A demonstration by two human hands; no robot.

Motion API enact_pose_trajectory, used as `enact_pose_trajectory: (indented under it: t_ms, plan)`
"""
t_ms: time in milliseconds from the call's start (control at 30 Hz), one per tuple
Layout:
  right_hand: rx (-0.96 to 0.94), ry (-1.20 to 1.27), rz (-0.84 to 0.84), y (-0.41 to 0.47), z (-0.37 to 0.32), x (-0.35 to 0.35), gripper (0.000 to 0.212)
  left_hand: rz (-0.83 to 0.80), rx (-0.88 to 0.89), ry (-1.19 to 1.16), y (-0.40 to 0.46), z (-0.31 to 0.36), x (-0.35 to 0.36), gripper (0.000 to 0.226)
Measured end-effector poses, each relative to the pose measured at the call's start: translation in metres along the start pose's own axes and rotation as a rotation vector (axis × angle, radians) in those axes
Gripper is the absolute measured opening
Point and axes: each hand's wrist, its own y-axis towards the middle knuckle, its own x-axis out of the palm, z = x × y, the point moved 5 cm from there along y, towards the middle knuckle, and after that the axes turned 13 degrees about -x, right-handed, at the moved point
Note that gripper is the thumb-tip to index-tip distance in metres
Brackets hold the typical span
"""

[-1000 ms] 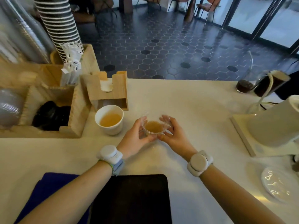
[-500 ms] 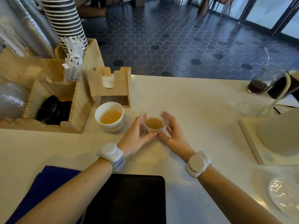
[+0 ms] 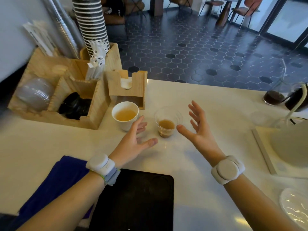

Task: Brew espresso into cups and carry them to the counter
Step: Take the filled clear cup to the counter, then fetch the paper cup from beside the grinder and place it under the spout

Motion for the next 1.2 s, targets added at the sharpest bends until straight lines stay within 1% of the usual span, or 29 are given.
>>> enact_pose_trajectory:
  t_ms: [133,200,233,300,367,433,467,500,567,600,667,700,767,900,933,967,1067,1200]
  plan:
    - [-0.078,-0.004,-0.018,0.013,-0.034,0.018,0.078,0.061,0.057,-0.044,-0.023,0.007,-0.03,0.082]
    - [-0.139,-0.032,-0.078,0.018,-0.054,0.043,0.076,0.126,0.103,-0.054,-0.044,0.011,-0.057,0.077]
    - [-0.152,-0.055,-0.096,0.019,-0.058,0.048,0.075,0.14,0.109,-0.056,-0.047,0.012,-0.061,0.077]
    - [-0.216,-0.076,-0.158,0.022,-0.079,0.084,0.076,0.22,0.142,-0.062,-0.071,0.011,-0.094,0.082]
    - [-0.228,-0.053,-0.187,0.022,-0.09,0.106,0.079,0.253,0.15,-0.067,-0.085,0.013,-0.112,0.08]
    - [-0.258,-0.051,-0.246,0.02,-0.11,0.146,0.078,0.32,0.162,-0.131,-0.112,0.005,-0.145,0.076]
    - [-0.273,-0.034,-0.277,0.019,-0.118,0.169,0.076,0.349,0.165,-0.174,-0.127,0.001,-0.162,0.077]
    - [-0.282,-0.018,-0.285,0.018,-0.12,0.176,0.074,0.346,0.166,-0.211,-0.132,0.003,-0.167,0.081]
    - [-0.322,0.026,-0.338,0.011,-0.14,0.221,0.075,0.401,0.175,-0.268,-0.162,-0.01,-0.199,0.087]
    - [-0.326,0.044,-0.372,0.008,-0.148,0.242,0.076,0.426,0.181,-0.292,-0.176,-0.016,-0.213,0.086]
    - [-0.342,0.107,-0.454,-0.001,-0.167,0.295,0.079,0.485,0.191,-0.301,-0.209,-0.031,-0.247,0.082]
    - [-0.345,0.121,-0.471,-0.003,-0.171,0.301,0.079,0.49,0.185,-0.308,-0.211,-0.034,-0.251,0.079]
    - [-0.372,0.153,-0.55,-0.017,-0.195,0.368,0.079,0.585,0.168,-0.288,-0.257,-0.068,-0.297,0.076]
    - [-0.405,0.174,-0.579,-0.028,-0.208,0.42,0.078,0.633,0.115,-0.253,-0.293,-0.096,-0.336,0.08]
    - [-0.418,0.193,-0.61,-0.034,-0.216,0.448,0.078,0.672,0.098,-0.252,-0.315,-0.109,-0.354,0.083]
    - [-0.423,0.193,-0.617,-0.035,-0.216,0.454,0.077,0.667,0.087,-0.262,-0.319,-0.113,-0.359,0.087]
    - [-0.44,0.232,-0.696,-0.049,-0.238,0.514,0.075,0.778,0.063,-0.297,-0.364,-0.141,-0.396,0.098]
    - [-0.433,0.336,-0.815,-0.067,-0.258,0.58,0.076,0.896,0.029,-0.284,-0.407,-0.171,-0.434,0.087]
